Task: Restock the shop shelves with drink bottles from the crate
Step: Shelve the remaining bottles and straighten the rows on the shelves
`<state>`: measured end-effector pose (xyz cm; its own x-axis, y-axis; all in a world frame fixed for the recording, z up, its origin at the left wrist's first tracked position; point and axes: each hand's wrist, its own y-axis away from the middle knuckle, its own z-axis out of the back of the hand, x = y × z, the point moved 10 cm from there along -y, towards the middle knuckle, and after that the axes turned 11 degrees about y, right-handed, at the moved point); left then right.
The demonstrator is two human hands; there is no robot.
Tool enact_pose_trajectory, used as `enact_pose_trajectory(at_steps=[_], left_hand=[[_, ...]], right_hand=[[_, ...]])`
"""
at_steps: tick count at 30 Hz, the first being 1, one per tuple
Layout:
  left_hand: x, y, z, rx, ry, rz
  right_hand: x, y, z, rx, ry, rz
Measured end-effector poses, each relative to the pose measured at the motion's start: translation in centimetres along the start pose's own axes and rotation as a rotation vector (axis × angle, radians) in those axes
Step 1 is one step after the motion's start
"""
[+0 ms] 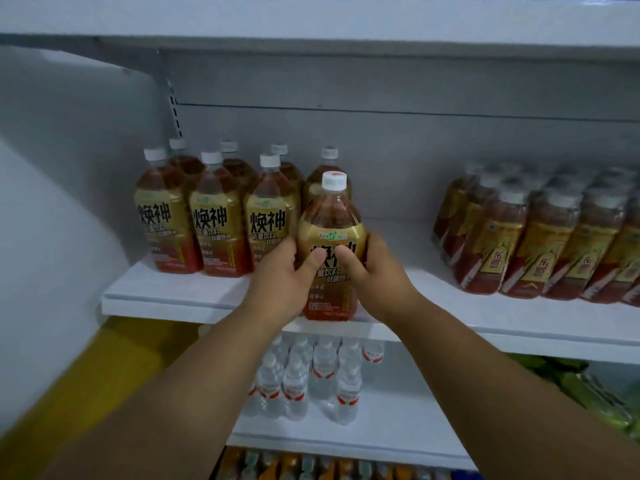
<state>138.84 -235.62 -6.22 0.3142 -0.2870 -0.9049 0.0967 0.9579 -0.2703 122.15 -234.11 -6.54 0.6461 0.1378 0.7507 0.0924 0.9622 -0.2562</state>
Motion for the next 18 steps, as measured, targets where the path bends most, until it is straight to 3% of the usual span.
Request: enact_pose_trajectory(at_steps=[6,18], left_hand=[[-1.5,-0.1,1.3,-0.166,-0.291,-0.237],[-1.1,-2.5,1.1,-0.243,-0.309,-0.189]], right_hand=[[-0.2,-0.4,0.0,-0.018,0.048,0.057],[-0.8,-4.3,-0.1,-0.037,0.258,0.060]])
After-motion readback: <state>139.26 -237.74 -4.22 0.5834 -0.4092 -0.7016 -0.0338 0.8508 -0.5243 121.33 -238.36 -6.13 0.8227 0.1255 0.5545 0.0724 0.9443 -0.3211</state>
